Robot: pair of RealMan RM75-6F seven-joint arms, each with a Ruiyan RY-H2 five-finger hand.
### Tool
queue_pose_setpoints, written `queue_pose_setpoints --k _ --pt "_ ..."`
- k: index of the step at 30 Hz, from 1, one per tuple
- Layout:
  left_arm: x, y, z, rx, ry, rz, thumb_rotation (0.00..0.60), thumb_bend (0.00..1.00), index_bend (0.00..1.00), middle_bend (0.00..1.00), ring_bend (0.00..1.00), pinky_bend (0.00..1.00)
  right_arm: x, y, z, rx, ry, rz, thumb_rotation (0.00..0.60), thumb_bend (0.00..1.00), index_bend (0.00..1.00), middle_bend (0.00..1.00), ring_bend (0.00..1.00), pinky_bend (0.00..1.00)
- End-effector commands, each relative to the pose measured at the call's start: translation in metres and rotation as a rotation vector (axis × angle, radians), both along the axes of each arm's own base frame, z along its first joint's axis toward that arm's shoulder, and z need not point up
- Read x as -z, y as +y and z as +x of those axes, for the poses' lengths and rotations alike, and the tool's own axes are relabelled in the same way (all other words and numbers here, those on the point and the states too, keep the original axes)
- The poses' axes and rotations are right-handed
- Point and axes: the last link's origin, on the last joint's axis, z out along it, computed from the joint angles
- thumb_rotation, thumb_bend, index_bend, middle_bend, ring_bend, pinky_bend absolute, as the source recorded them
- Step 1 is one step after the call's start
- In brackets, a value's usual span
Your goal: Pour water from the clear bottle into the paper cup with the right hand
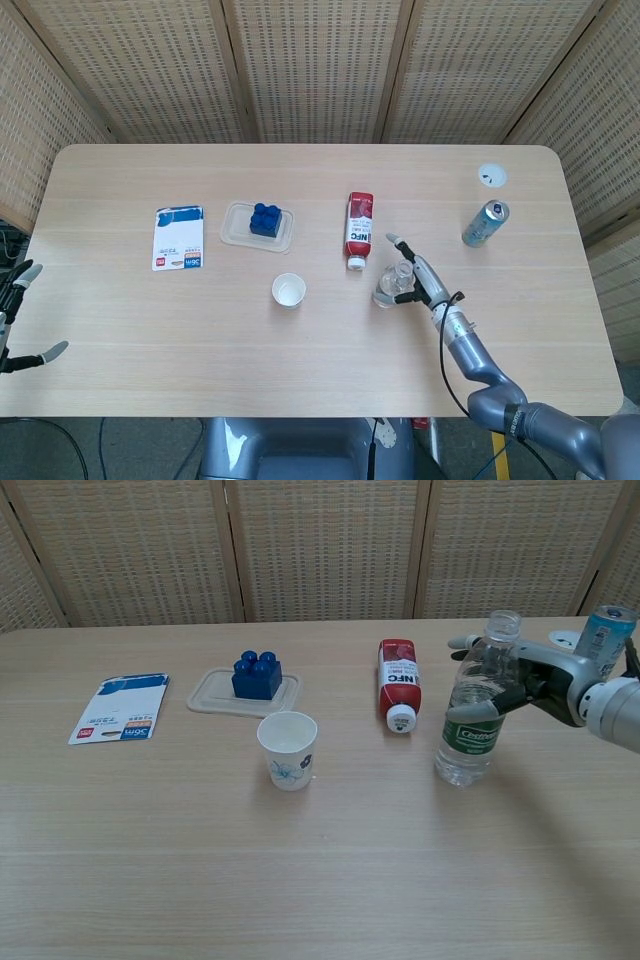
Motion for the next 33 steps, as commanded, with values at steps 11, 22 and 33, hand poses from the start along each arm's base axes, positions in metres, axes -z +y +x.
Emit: queue_pose_setpoints --k 11,22,33 --pt "-0.006 -0.006 0.001 0.015 -0.017 0.015 0.6 0.17 0.0 0.0 0.0 0.0 -0.06 0.02 -0.028 -0.125 0.264 -0.087 0.6 0.0 0.0 0.0 0.0 0.0" --pt "-0.009 -0.017 0.003 0.037 -0.014 0.044 0.6 0.17 0.0 0.0 0.0 0.0 -0.116 0.064 -0.073 -0.21 0.526 -0.315 0.6 0.0 0.0 0.0 0.0 0.0" --pt "-0.005 -0.023 0.005 0.047 0.013 0.06 0.6 0.17 0.0 0.0 0.0 0.0 -0.153 0.114 -0.087 -0.157 0.695 -0.496 0.6 0.0 0.0 0.0 0.0 0.0"
